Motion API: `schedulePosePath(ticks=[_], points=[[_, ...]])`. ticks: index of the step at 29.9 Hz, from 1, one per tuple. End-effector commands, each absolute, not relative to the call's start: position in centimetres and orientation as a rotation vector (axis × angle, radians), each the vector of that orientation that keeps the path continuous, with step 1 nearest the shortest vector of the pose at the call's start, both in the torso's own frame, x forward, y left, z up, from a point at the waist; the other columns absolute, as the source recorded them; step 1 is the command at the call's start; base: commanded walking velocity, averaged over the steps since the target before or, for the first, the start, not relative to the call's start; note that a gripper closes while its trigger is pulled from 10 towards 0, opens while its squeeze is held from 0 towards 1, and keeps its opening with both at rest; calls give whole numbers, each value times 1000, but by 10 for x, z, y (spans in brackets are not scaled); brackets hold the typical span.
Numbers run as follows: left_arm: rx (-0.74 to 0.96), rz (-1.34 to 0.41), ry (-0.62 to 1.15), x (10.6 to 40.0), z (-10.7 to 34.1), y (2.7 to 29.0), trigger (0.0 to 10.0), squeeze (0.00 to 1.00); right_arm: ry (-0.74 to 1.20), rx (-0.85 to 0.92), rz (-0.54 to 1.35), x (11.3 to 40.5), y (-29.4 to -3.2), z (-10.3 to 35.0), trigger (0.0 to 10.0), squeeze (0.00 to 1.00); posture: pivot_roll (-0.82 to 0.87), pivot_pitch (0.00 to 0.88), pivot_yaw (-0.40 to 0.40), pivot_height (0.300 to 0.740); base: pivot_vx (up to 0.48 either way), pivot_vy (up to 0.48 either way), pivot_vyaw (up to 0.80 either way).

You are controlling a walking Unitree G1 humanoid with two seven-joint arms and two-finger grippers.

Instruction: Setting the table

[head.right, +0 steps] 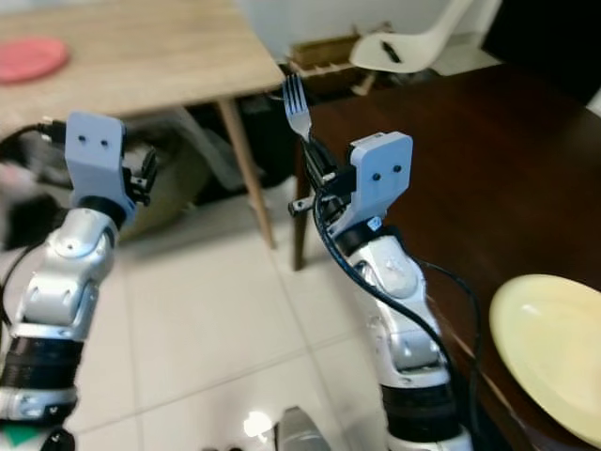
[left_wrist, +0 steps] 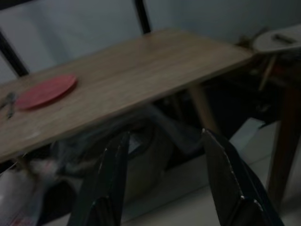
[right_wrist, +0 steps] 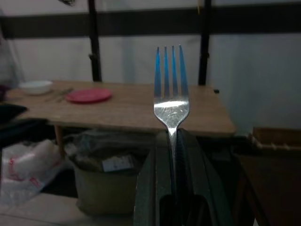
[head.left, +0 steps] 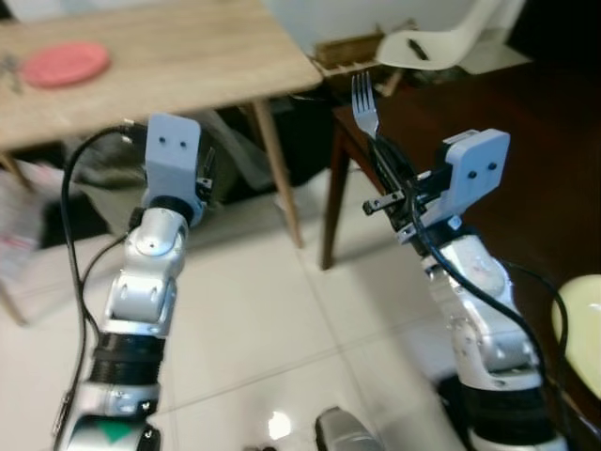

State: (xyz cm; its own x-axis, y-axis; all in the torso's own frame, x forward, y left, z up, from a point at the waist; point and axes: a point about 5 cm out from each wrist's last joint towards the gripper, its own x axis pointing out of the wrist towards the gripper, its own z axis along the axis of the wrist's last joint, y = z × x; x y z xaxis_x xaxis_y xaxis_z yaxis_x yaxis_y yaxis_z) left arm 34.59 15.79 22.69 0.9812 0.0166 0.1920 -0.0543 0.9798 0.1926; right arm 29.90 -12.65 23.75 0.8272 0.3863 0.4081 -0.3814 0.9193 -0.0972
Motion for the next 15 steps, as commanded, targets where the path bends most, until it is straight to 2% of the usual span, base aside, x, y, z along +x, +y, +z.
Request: schedulePosePath(ticks=[1, 8, 15], points=[[207, 56, -176, 345, 223, 162, 10000, 0, -447, -2, 424, 298, -123, 239, 10000, 0, -116, 54, 82, 740, 480, 0, 788], [207, 65, -178, 345, 223, 163, 10000, 0, -438, 10, 413, 302, -124, 238, 10000, 0, -113, 55, 81, 740, 480, 0, 743], [196, 64, -177, 347, 225, 164, 10000, 0, -438, 21, 352, 307, -133, 239, 10000, 0, -108, 57, 82, 740, 480, 0, 0]])
